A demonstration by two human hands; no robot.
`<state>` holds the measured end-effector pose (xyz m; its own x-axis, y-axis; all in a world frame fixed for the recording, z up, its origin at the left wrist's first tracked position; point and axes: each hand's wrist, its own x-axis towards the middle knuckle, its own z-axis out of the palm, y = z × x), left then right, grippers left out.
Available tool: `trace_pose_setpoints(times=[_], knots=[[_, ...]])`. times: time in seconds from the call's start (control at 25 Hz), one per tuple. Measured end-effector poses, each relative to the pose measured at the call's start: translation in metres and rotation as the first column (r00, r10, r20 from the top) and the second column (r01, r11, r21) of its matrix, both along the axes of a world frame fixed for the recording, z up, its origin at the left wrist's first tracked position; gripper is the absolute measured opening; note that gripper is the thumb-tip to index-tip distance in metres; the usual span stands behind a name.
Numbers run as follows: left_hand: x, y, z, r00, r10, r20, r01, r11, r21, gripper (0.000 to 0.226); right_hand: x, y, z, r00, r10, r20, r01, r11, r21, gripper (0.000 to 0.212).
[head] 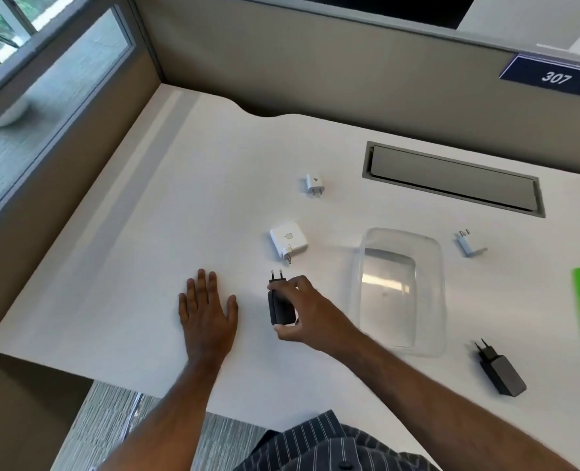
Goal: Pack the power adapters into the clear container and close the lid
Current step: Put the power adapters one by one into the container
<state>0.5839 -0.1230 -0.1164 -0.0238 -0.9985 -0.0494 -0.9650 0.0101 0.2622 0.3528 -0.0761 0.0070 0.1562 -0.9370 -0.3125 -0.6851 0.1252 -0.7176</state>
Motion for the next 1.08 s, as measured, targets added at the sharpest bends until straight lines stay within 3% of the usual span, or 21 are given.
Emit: trace_pose_setpoints(times=[0.24,0.48,0.8,1.08], knots=[[0.000,0.000,-0.003,1.000,0.006,0.002,-0.006,1.000,0.003,0.072,-0.044,0.030,0.049,0.952,-0.173,0.252,0.179,0.984,-0.001,0.064],[-0.026,-0.004,0.002,0.994,0.101,-0.029,-0.098,0.989,0.111,0.072,-0.107,0.059,0.057,0.879,-0.360,0.312,0.383,0.924,-0.012,0.061],[-0.106,0.016,0.011,0.984,0.166,-0.058,-0.151,0.967,0.204,0.076,-0.164,0.080,0.027,0.886,-0.445,0.133,0.442,0.895,0.055,0.059],[-0.125,0.025,-0.002,0.983,0.183,-0.017,-0.181,0.980,0.087,0.076,-0.160,0.065,-0.009,0.967,-0.252,-0.021,0.250,0.940,0.234,0.060]])
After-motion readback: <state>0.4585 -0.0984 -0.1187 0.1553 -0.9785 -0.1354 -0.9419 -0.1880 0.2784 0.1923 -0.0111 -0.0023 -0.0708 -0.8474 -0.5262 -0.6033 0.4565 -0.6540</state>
